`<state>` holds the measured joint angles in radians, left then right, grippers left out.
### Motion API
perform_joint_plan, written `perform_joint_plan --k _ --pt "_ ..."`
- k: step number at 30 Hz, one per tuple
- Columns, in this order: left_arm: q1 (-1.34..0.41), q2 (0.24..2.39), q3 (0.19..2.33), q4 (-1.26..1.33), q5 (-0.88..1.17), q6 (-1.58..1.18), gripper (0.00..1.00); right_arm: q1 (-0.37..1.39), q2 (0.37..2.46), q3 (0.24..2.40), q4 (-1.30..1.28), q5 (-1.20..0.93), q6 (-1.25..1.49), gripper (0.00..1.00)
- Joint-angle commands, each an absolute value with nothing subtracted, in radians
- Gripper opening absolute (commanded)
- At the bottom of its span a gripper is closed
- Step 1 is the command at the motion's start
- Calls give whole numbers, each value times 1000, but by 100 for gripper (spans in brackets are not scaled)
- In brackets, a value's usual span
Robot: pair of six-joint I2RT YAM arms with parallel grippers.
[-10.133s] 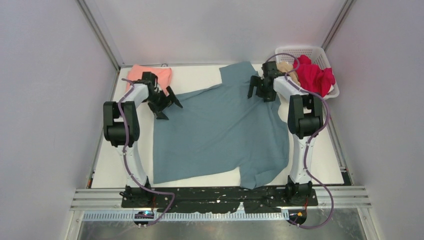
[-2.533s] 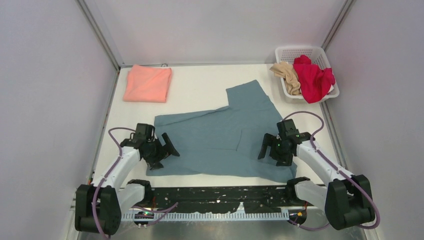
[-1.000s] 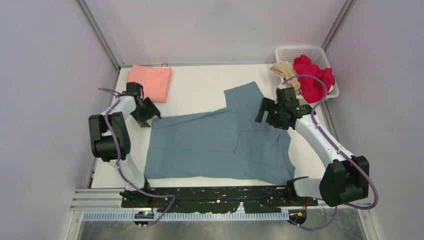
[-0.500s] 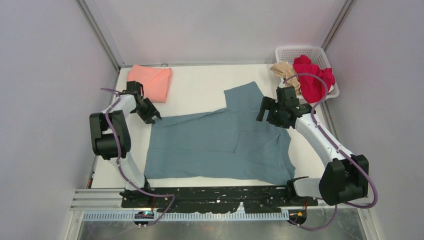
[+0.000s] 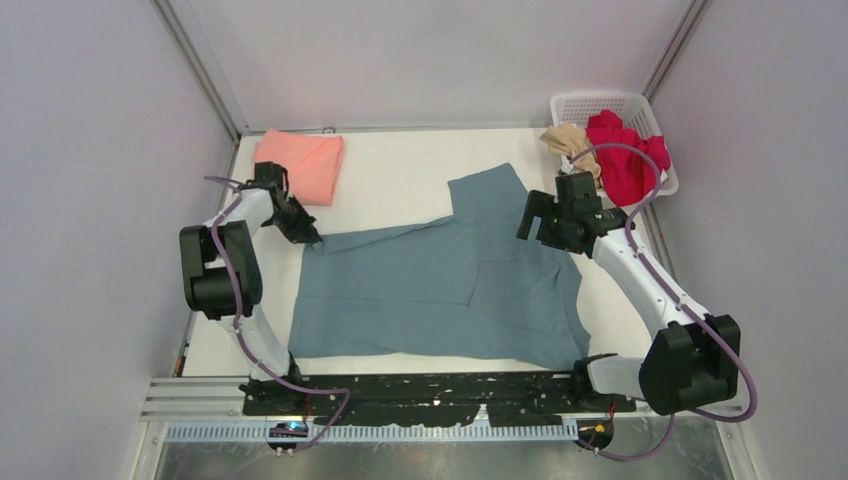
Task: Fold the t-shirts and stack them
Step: Grab the side of the flattened tshirt furthest away from the robot with both arms
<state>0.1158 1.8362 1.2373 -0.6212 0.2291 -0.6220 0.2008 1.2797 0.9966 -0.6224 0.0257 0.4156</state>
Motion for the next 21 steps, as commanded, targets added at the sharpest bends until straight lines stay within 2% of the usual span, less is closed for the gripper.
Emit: perform_joint_plan --k 1,6,14,18,21 --pt "115 1733 1220 -591 250 -599 0 198 1389 1131 -508 31 393 95" --pt "115 1701 1209 -602 258 -589 0 204 1618 1345 -423 65 386 95" --pt "124 1707 1241 -655 278 -592 0 206 2154 1942 -504 179 290 95" --pt "143 1712 1260 -659 310 -613 0 204 2354 2249 -528 183 285 95" --pt "156 1739 1307 -691 329 -637 0 204 2462 2388 -551 188 284 95"
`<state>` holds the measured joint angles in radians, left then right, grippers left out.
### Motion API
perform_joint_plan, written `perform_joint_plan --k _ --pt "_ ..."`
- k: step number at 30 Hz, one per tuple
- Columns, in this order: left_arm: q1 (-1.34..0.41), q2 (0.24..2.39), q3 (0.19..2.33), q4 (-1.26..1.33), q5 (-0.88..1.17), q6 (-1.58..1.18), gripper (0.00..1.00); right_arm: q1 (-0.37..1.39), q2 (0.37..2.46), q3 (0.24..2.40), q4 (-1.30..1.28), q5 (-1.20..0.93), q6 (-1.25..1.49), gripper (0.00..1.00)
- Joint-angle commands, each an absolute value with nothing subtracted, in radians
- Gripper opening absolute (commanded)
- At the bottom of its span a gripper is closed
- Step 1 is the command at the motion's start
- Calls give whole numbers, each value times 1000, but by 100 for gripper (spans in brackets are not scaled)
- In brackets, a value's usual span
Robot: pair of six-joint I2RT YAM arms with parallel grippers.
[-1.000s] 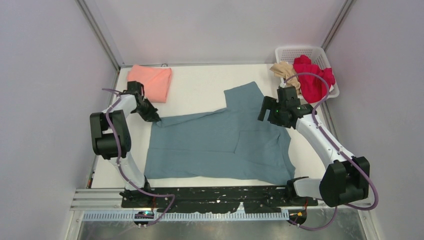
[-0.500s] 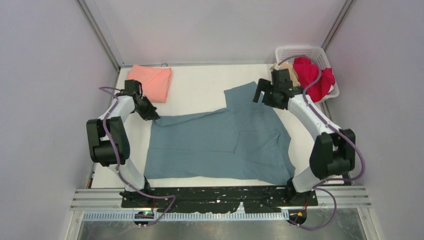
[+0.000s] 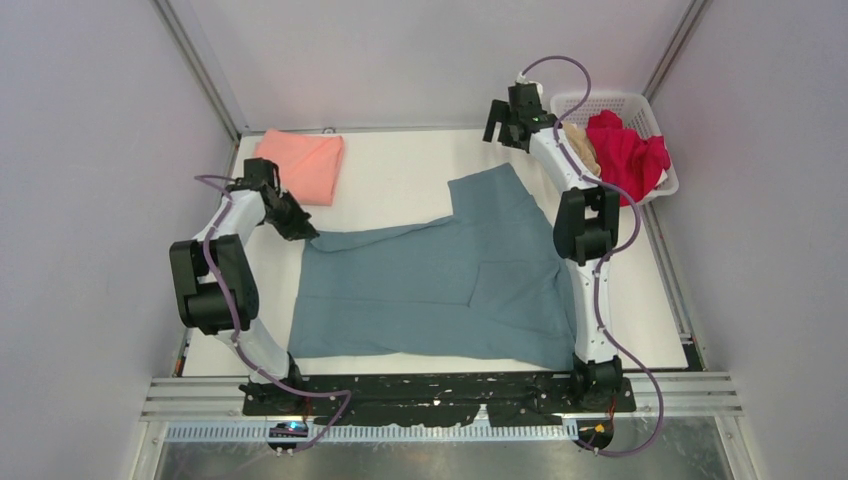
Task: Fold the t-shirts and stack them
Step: Grab the side of the flattened tshirt furthest away from the robot with both arms
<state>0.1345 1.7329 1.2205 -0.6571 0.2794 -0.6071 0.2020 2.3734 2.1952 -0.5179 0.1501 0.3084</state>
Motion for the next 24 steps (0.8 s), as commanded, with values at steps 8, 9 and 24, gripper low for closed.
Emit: perform_joint_plan --k 8,9,24 --pt "172 1835 1434 -725 380 -704 0 195 2556 2422 -482 185 320 95" --pt "173 1849 1451 -734 382 -705 0 191 2563 2437 -490 166 331 95" --pt "173 1854 1437 -732 388 -714 0 176 2594 2438 -682 116 455 95"
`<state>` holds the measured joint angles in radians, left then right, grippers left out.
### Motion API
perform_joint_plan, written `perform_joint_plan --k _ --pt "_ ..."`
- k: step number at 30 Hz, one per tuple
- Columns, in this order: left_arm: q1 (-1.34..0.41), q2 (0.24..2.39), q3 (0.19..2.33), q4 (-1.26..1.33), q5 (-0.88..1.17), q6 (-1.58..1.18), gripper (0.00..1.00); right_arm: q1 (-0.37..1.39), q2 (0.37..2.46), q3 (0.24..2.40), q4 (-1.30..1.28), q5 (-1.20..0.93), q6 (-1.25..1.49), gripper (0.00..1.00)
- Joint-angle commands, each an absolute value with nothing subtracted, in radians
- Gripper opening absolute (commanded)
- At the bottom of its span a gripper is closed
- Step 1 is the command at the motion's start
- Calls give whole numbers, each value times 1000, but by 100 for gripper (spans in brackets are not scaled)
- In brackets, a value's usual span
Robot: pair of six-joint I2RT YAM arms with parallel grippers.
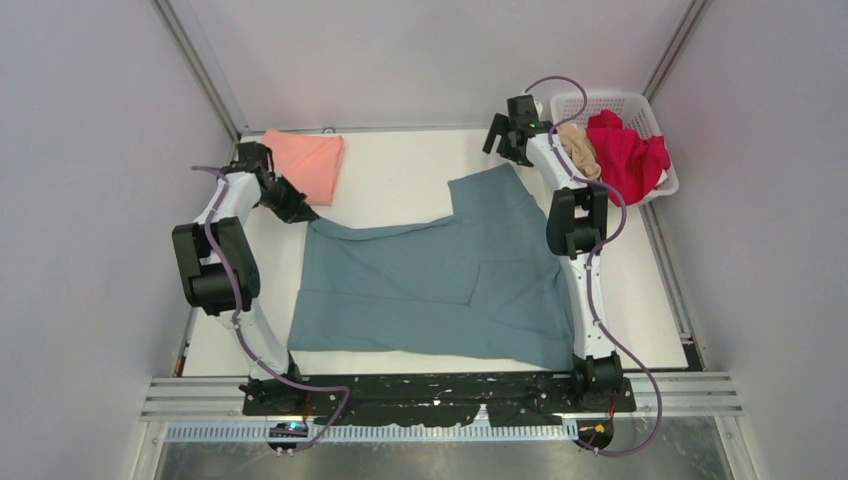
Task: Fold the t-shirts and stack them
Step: Grab the side of the flattened tshirt furthest away from the robot with both arms
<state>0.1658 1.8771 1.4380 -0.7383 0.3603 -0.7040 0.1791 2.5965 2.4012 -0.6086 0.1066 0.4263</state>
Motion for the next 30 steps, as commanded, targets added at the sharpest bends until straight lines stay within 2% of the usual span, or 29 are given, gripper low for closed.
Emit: perform_joint_plan --k 1,7,9,14,19,21,23,28,30 --pt "173 1855 1436 -732 391 -713 0 178 2600 2439 -695 114 450 95" --pt "173 1860 1437 -738 397 -710 0 181 2622 2447 -767 100 420 95" --pt "173 1858 1434 -736 397 -710 0 183 2621 2449 -761 71 400 100" --pt "172 1852 1429 -742 400 -706 0 201 2635 2455 -747 17 320 82" --pt "173 1832 1416 -744 396 -700 0 205 2649 2493 -747 19 275 73" --pt "174 1825 1414 -747 392 -698 0 206 2646 2490 -735 19 259 63" --pt "173 1818 1414 -750 391 -696 0 205 2649 2490 -731 19 249 46" --pt "173 1809 1412 -755 383 -689 0 206 2667 2509 -778 25 233 40" --pt "173 1807 1413 -755 384 -690 0 205 2671 2505 -807 42 225 32"
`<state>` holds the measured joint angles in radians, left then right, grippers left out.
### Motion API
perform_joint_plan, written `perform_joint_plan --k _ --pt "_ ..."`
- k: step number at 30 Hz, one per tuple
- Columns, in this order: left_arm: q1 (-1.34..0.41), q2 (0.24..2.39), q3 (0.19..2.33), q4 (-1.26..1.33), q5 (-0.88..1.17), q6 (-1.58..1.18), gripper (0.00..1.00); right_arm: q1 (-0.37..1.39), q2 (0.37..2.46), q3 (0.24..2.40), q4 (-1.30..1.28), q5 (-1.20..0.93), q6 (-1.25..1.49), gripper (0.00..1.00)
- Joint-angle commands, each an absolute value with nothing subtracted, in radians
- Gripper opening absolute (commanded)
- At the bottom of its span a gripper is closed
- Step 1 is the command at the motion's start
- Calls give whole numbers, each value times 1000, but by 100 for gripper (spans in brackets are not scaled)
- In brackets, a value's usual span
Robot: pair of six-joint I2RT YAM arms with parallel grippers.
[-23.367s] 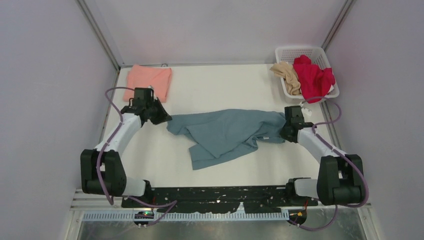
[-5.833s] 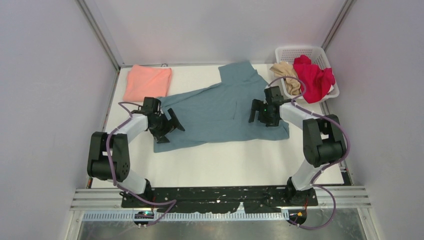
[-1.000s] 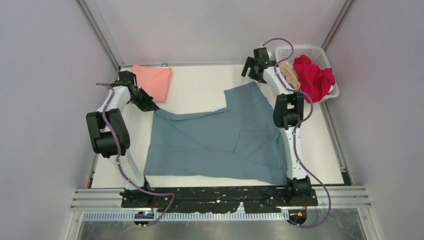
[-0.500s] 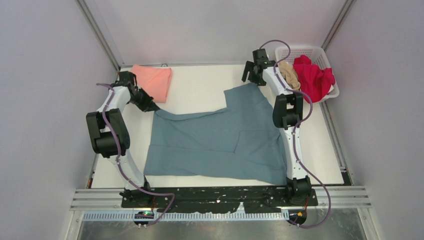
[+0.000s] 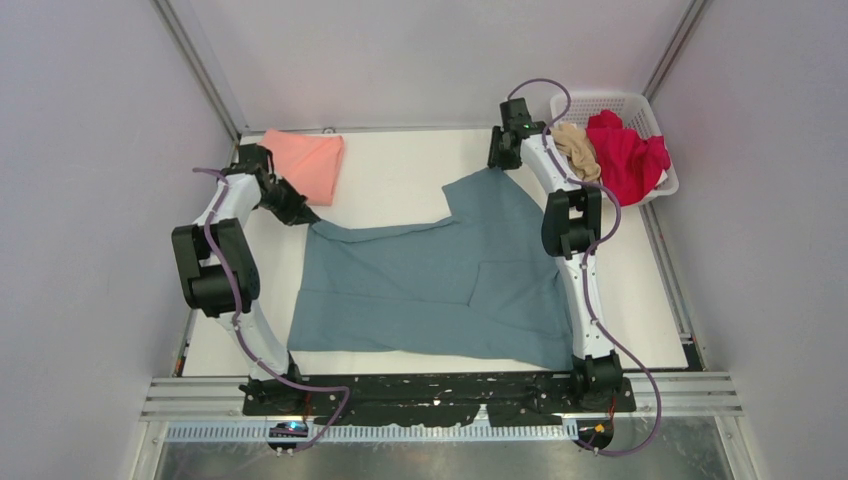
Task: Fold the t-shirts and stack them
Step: Grab the side of the flattened tshirt furthest away from the robot with both arms
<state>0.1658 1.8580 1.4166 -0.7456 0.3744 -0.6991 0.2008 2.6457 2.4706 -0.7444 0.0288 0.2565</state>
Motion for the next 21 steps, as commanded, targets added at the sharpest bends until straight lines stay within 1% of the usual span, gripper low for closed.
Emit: perform_joint_plan --k 1,4,5,7,10,11,12,13,14,15,16,17,21 --pt "173 1807 1413 -753 386 -690 0 205 2672 2504 -814 42 215 26" --pt "173 1806 1414 -751 393 -688 0 206 2666 2502 -811 39 188 20" --pt "173 1806 1418 -753 395 -685 0 206 2663 2510 -809 39 170 14" --pt "173 1805 1423 -759 396 -682 0 206 2639 2527 -788 22 147 7" --pt "173 1794 1417 -766 399 -680 0 207 2554 2468 -709 -24 81 6" --pt "174 1789 1411 -764 399 -680 0 208 2492 2441 -690 -58 65 6" --pt "173 1780 1404 -762 399 -680 0 208 2458 2366 -650 -77 29 6" --pt "173 1774 1397 -763 400 -679 0 209 2382 2323 -627 -106 18 6" --pt "173 1766 1389 -762 402 -677 0 209 2342 2219 -581 -119 -22 6" --pt "173 1758 1377 -759 404 -677 0 209 2261 2169 -560 -136 -40 6" --pt "173 1749 1366 -754 407 -676 0 211 2181 2063 -525 -145 -69 6" --pt "173 1740 1353 -750 409 -676 0 211 2145 1960 -493 -148 -81 6" --pt "173 1705 1310 -736 422 -674 0 213 1932 1705 -433 -164 -124 6"
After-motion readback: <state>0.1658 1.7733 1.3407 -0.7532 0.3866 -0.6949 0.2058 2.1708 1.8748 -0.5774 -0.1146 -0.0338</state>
